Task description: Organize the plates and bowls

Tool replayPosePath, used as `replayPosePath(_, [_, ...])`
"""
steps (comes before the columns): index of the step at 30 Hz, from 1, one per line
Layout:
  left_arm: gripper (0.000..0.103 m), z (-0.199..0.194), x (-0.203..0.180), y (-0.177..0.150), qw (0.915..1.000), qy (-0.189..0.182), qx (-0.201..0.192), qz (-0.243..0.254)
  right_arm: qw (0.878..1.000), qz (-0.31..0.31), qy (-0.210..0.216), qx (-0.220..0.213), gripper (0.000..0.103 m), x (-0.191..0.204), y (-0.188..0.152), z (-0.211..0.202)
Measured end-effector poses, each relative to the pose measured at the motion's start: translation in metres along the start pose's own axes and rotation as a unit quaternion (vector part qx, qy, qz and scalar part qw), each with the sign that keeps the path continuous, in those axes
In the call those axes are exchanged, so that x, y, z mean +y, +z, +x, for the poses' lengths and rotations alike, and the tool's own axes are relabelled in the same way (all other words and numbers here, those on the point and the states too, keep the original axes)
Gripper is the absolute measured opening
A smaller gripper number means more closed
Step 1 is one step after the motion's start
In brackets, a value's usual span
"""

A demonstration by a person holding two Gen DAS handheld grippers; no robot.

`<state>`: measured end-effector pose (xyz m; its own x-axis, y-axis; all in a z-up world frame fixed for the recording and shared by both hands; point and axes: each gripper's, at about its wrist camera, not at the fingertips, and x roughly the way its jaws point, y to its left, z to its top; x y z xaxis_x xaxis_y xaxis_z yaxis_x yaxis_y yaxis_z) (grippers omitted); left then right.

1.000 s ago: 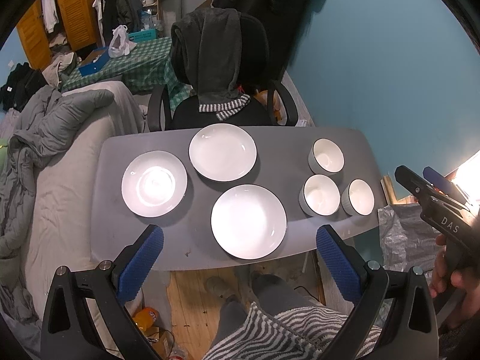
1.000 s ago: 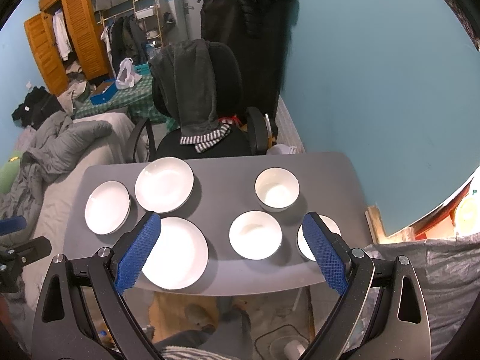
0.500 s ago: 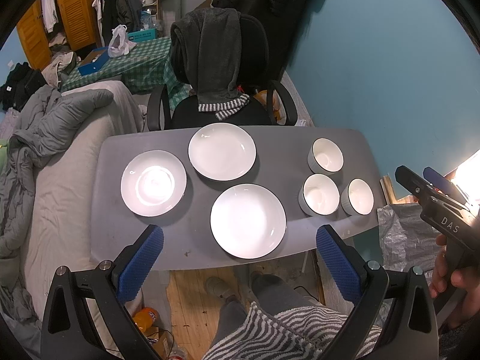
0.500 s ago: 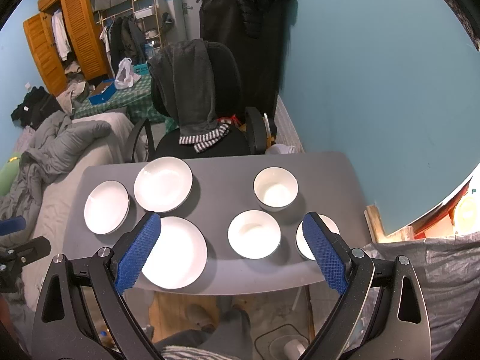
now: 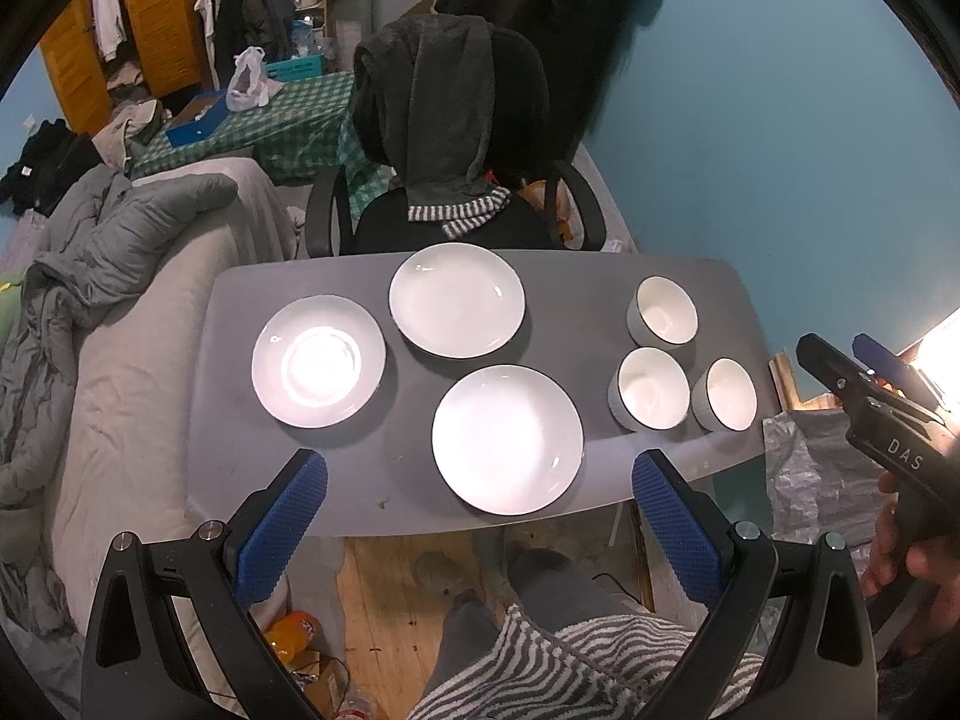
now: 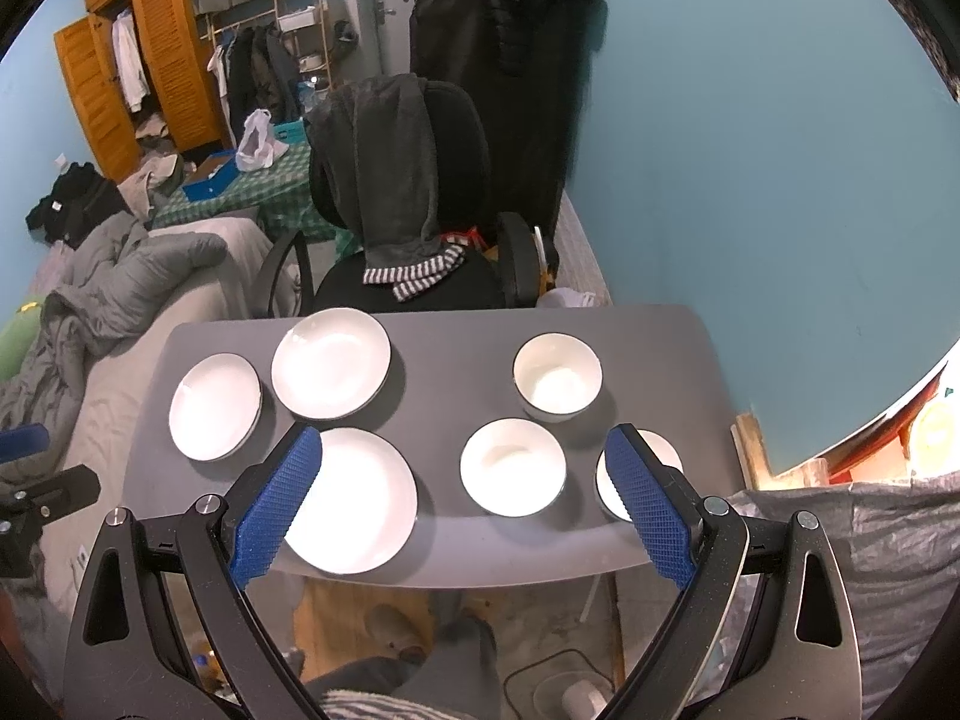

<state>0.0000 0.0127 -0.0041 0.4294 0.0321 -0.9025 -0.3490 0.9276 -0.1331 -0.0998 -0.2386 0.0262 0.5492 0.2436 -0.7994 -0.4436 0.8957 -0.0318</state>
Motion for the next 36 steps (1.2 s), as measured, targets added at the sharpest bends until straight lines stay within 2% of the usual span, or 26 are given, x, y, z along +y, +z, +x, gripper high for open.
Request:
replayPosePath(11, [0.103, 0.010, 0.019, -0.005, 0.9999, 0.000, 0.003, -0.009, 1.000, -0.026, -0.003, -0.004, 0.094, 0.015, 0.006, 0.007])
replayPosePath(20, [0.103, 0.023, 0.042, -0.011, 0.9996, 0.023, 0.012, -0.013, 0.998, -0.057, 0.002, -0.004, 0.094, 0.037, 0.009, 0.020])
replayPosePath(25, [0.103, 0.039, 0.056, -0.015, 0.9987, 0.040, 0.026, -0.014, 0.997, -0.076, 0.004, 0.001, 0.094, 0.049, 0.010, 0.036])
replayPosePath(29, [0.103, 0.055, 0.068, -0.019, 0.9981, 0.035, 0.042, -0.026, 0.996, -0.090, -0.001, 0.006, 0.094, 0.059, 0.009, 0.051])
replayPosePath(36, [0.103, 0.076, 0.081, -0.020, 0.9975, 0.044, 0.049, -0.026, 0.997, -0.076, 0.007, 0.021, 0.094, 0.063, 0.005, 0.072])
